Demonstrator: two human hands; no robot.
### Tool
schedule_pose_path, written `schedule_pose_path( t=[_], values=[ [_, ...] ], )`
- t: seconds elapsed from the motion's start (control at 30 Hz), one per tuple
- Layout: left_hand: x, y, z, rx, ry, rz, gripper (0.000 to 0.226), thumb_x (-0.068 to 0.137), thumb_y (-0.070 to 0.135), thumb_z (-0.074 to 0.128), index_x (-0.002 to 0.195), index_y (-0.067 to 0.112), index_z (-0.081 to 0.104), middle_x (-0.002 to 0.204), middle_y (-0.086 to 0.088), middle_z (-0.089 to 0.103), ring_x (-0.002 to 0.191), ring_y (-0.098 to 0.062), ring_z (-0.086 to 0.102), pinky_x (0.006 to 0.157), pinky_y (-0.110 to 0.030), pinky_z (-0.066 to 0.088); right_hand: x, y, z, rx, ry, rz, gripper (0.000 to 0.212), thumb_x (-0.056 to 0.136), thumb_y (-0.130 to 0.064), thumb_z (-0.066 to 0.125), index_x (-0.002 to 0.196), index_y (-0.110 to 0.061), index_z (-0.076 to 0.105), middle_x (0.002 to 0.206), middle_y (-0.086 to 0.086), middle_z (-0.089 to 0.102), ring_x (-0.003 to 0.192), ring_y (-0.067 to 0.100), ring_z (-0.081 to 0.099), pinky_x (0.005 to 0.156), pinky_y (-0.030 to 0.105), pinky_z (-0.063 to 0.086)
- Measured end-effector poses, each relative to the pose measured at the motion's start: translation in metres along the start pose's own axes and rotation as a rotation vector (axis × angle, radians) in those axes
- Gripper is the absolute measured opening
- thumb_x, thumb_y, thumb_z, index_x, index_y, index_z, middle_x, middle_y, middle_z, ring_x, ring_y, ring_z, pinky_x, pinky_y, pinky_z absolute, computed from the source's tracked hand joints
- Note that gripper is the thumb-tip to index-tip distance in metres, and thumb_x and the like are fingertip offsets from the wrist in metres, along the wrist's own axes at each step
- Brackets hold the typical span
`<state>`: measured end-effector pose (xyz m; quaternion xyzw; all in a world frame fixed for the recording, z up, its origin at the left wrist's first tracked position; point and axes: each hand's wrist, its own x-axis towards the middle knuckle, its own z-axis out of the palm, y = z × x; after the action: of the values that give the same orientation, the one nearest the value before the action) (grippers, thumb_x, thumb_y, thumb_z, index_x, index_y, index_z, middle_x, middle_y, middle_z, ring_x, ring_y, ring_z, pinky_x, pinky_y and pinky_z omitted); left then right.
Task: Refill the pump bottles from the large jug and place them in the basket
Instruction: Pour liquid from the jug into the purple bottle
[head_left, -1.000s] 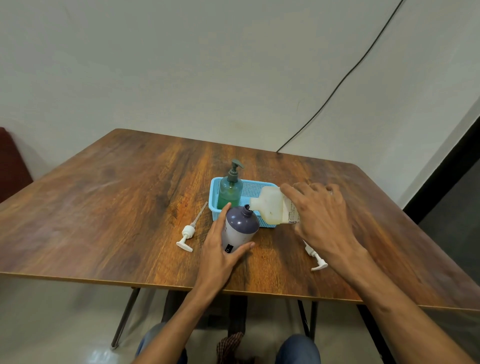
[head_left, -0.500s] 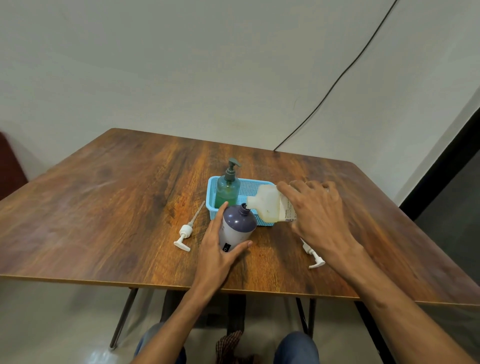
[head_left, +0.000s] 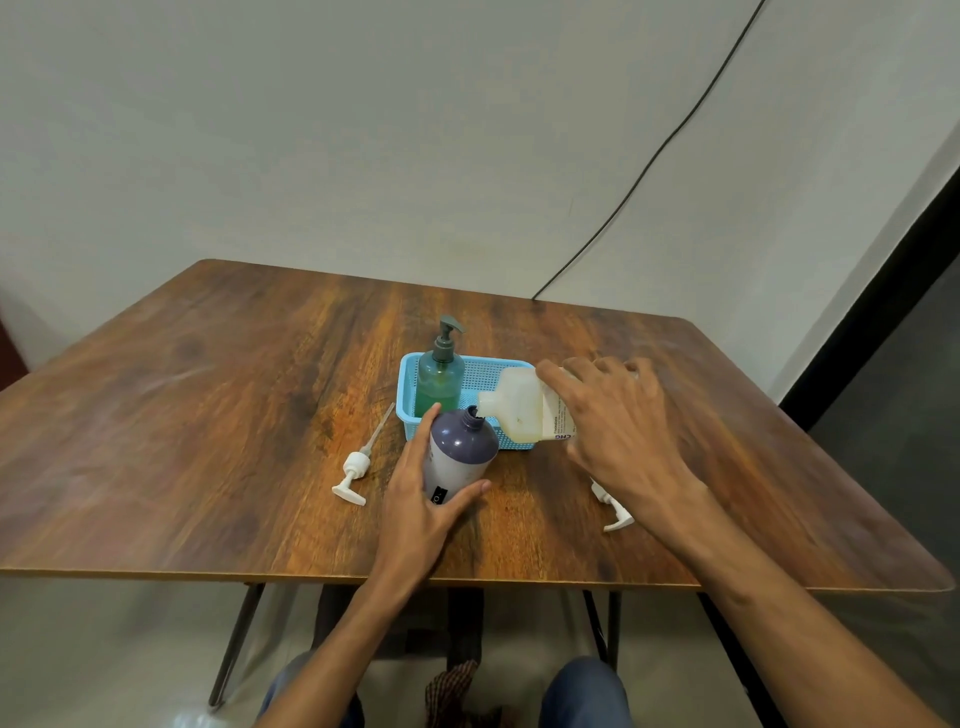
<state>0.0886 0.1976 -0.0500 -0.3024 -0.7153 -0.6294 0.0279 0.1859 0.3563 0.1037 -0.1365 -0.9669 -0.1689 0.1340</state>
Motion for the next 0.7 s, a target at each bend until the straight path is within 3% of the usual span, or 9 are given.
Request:
schedule_pose_path(
  t=[0.33,0.5,0.7],
  values=[
    [-0.0006,0.0009,-0.0002,0.000,0.005,-0.001,0.100,0.078,0.036,0.087,0.158,0.031,0.027,0.155,0.008,0.046,0.133,0.005,0.047,0.102,-0.005,0.039,-0.0006,-0.0002,-0.0004,-0.010,0.014,-0.003,0.076,0.084,-0.038,0.072,0.147,-0.032,0.031,0.146,0.003,0.050,0.132,0.031,0.048,0.105,0.052,0.035],
    [0.0000,0.0017,0.0003,0.004,0.005,-0.005,0.099,0.079,0.031,0.086,0.158,0.025,0.028,0.154,0.006,0.045,0.128,0.019,0.043,0.098,0.000,0.036,-0.0001,0.0000,0.0006,-0.016,0.009,-0.001,0.076,0.083,-0.037,0.073,0.147,-0.031,0.034,0.144,0.004,0.052,0.130,0.032,0.050,0.105,0.053,0.035],
    [0.0002,0.0012,0.0006,0.009,0.007,-0.001,0.099,0.078,0.032,0.087,0.158,0.027,0.028,0.153,0.007,0.046,0.129,0.014,0.045,0.098,-0.002,0.038,-0.0001,0.0000,-0.0001,-0.018,0.013,-0.002,0.076,0.085,-0.038,0.071,0.148,-0.031,0.031,0.146,0.004,0.050,0.132,0.031,0.048,0.107,0.053,0.034]
  ],
)
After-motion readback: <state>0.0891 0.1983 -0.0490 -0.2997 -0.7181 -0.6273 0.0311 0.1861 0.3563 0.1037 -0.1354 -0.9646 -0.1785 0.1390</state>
